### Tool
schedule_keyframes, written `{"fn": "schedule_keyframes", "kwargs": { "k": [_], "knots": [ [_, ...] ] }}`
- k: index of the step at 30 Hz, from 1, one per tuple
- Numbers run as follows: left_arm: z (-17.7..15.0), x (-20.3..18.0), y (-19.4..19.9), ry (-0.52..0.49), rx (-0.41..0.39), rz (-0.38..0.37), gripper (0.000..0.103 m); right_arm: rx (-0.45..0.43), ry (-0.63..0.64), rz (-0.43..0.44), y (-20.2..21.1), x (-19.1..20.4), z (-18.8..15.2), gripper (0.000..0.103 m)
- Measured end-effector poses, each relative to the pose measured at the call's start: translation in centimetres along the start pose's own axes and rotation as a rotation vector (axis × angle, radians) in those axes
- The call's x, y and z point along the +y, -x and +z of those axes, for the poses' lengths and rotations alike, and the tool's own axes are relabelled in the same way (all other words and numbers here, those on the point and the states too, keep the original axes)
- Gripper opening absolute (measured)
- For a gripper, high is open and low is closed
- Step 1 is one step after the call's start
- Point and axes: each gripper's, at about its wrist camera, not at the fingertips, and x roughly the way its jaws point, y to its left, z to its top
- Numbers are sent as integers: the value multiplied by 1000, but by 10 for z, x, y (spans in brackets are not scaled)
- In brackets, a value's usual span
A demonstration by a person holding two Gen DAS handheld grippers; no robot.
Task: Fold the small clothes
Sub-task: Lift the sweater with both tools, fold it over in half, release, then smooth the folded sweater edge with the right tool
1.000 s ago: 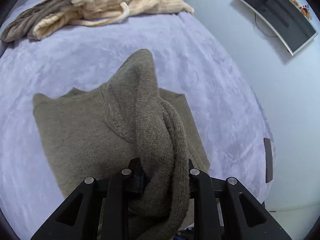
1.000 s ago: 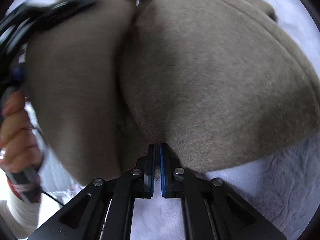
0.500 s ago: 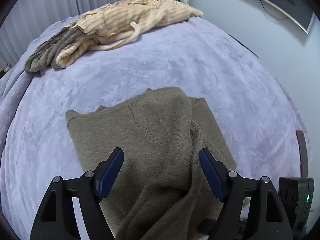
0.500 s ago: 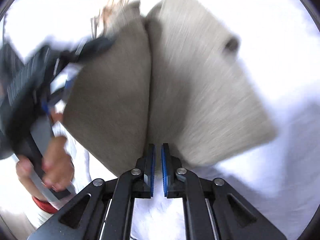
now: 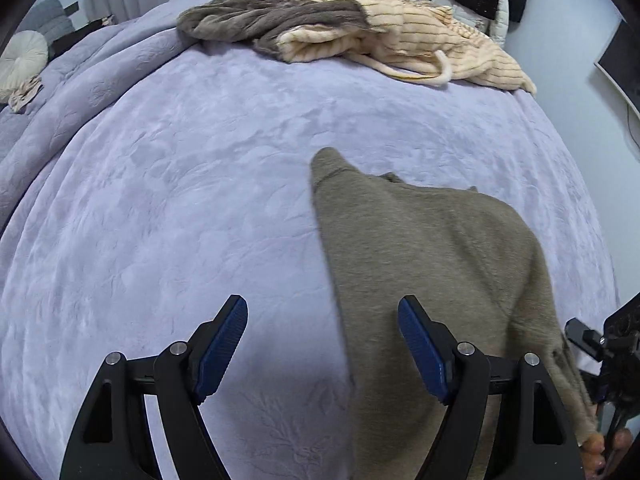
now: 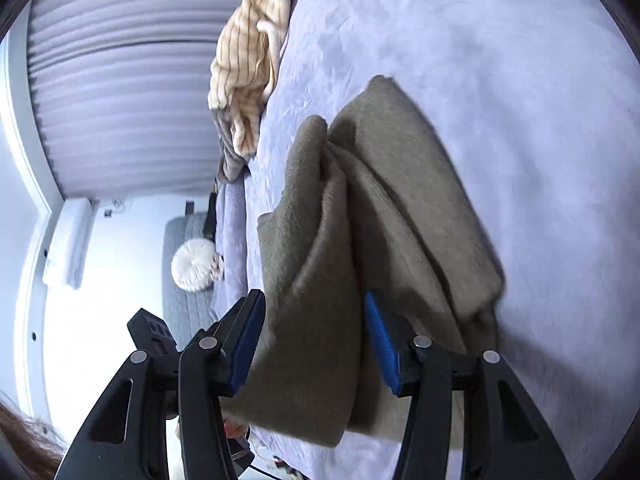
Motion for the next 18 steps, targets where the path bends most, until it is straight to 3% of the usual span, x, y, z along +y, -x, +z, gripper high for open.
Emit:
{"fn": "schedule_keyframes", "kwargs": {
  "k": [6,8,9,10,11,13,15,18],
  "knots": [
    [-6,8,-23,-19,22,8,79,90,17,23,-22,4,34,58],
    [-8,8,-28,-13,22,12,79,132,17,-15,-39,1,44,58],
    [-9,8,-30,-9,20,14,79,159,38,-65,-50,6,47,54],
    [-9,8,-30,-5,20,19,79,170,82,-129,-59,14,49,26],
    [-9,8,-29,-4,21,24,79,176,133,-194,-65,25,49,14],
    [-7,7,-26,-11,17,30,79,138,271,-252,-71,54,47,14],
    [-5,1,-20,-38,-1,36,79,82,374,-216,-65,78,41,14],
    [-5,-12,-20,-101,-20,42,79,-10,411,-228,-43,85,33,14]
  ]
}}
